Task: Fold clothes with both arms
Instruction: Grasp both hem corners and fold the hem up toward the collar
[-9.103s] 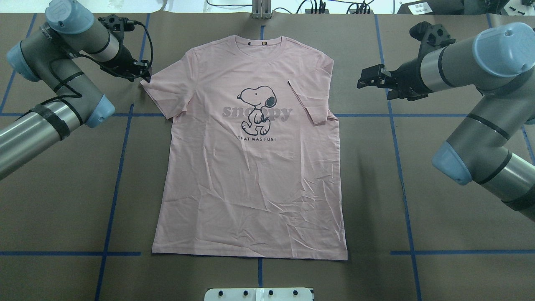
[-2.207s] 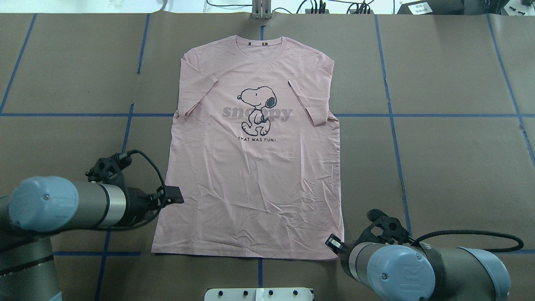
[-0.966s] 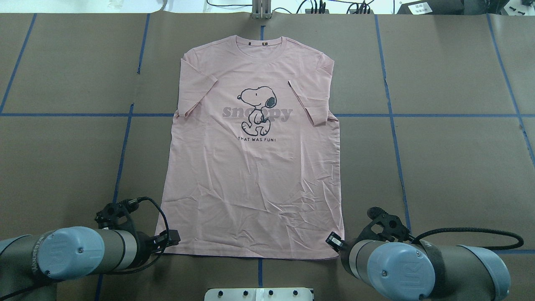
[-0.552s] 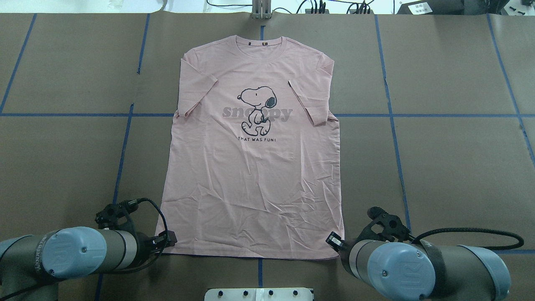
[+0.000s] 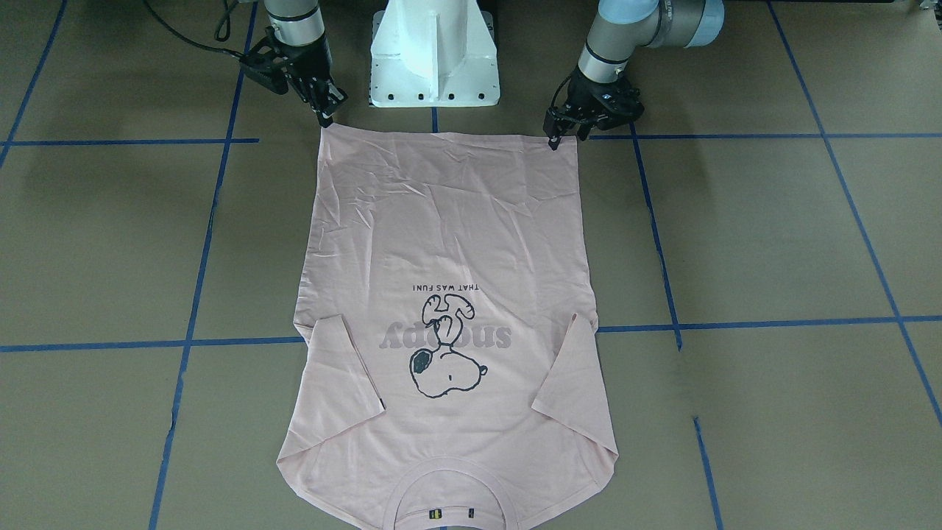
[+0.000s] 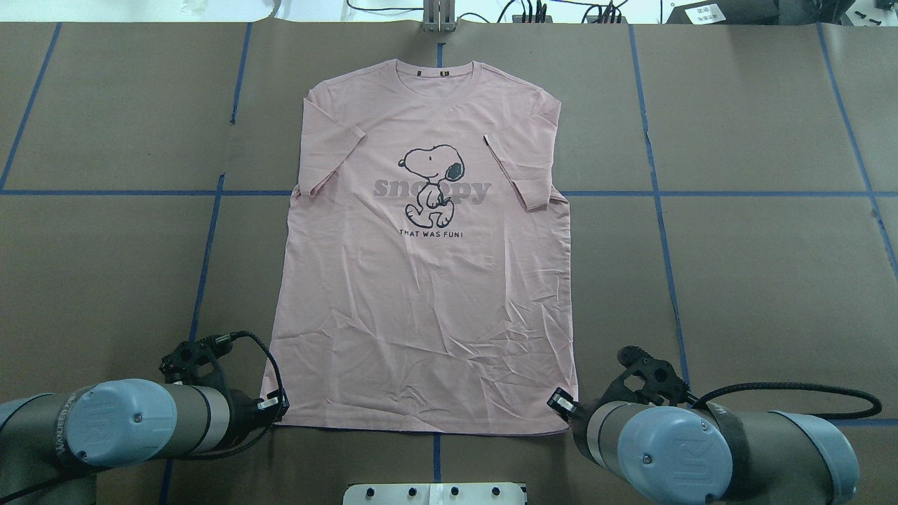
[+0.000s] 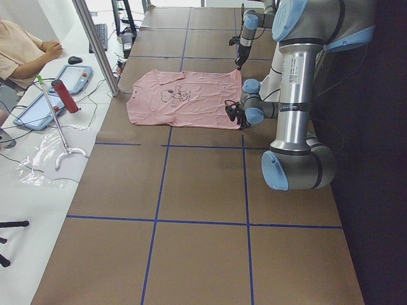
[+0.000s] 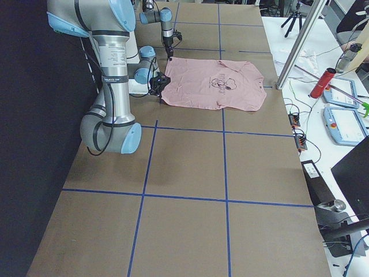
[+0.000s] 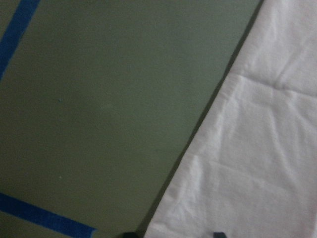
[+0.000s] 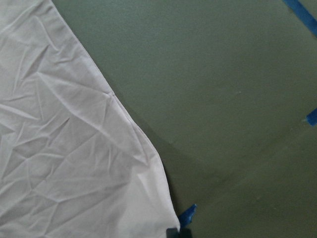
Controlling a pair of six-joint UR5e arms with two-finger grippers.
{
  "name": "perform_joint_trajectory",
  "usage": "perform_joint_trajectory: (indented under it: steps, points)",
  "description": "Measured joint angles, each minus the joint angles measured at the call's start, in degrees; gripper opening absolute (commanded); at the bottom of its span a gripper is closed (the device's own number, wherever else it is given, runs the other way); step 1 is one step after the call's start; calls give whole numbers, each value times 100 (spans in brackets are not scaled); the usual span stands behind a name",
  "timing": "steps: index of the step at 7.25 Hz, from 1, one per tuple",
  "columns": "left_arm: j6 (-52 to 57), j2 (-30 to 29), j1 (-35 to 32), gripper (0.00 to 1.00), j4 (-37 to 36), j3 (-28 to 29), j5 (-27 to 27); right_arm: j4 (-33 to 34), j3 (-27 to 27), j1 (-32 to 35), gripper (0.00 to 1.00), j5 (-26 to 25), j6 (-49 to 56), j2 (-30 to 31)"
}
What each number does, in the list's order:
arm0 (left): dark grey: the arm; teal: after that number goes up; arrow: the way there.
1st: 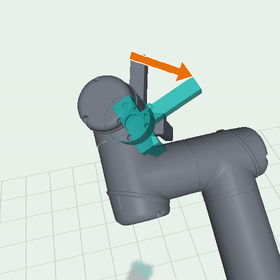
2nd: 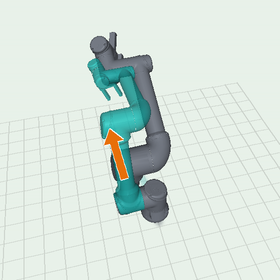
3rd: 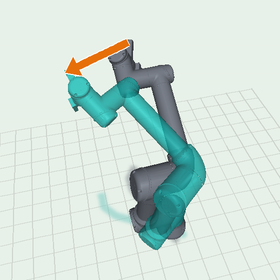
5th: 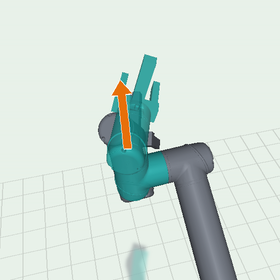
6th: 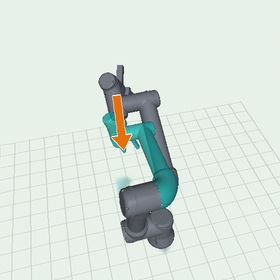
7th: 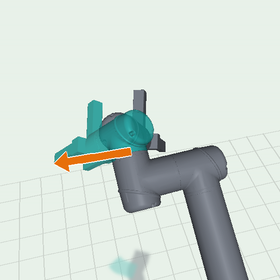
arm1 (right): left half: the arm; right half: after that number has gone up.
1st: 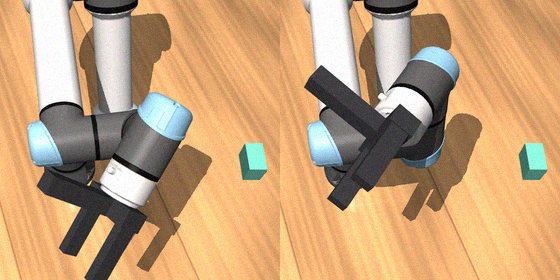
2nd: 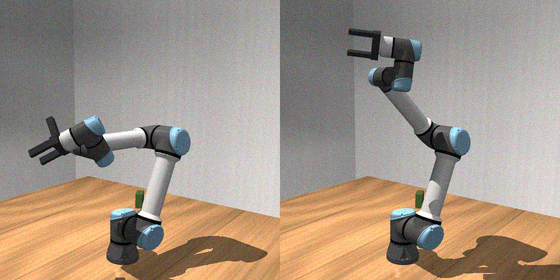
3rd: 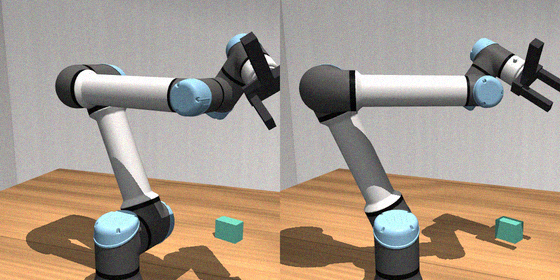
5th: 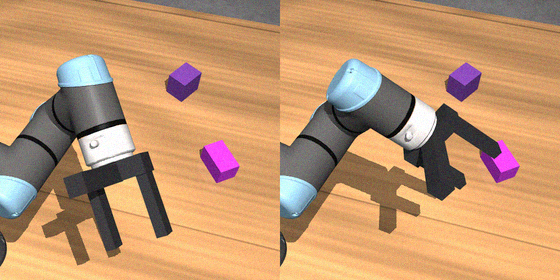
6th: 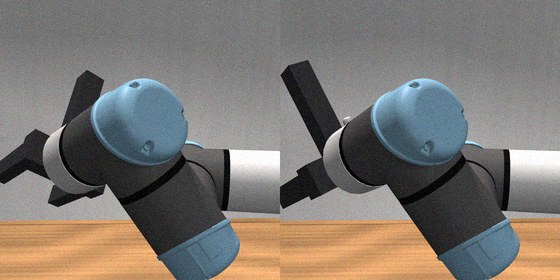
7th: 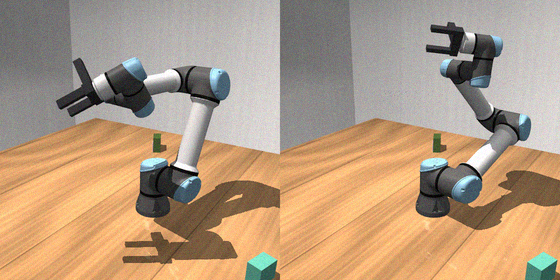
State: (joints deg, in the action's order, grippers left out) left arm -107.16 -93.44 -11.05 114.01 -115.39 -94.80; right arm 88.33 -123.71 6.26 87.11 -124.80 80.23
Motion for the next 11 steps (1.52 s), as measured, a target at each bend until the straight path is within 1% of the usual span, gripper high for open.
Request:
perform_joint_trajectory:
  steps: [2,3,4,5,7,8,9,10,11]
  points:
    - [-10,-4,1,0,-9,-26,-3,0,2,0,0,-9,0,1]
    - [-29,-9,6,0,-110,-140,-1,0,-7,9,0,-12,0,17]
    - [-135,-16,51,0,-388,-401,0,0,-78,-10,0,-16,0,88]
    - [-376,-21,187,0,-751,-751,-3,0,-288,-102,0,-20,0,288]
    - [-1082,-30,492,0,-1275,-1382,-5,0,-941,-385,0,-45,-2,893]
    - [-1212,-48,521,0,-1390,-1502,1,0,-1071,-386,0,-148,0,1012]
    - [-1089,-112,397,0,-1474,-1496,13,-6,-970,-229,0,-344,115,934]
    - [-737,-348,20,0,-1538,-1424,13,-15,-614,110,0,-504,466,543]
    - [-261,-739,-498,0,-1562,-1156,6,-30,-39,599,0,-560,1001,-73]
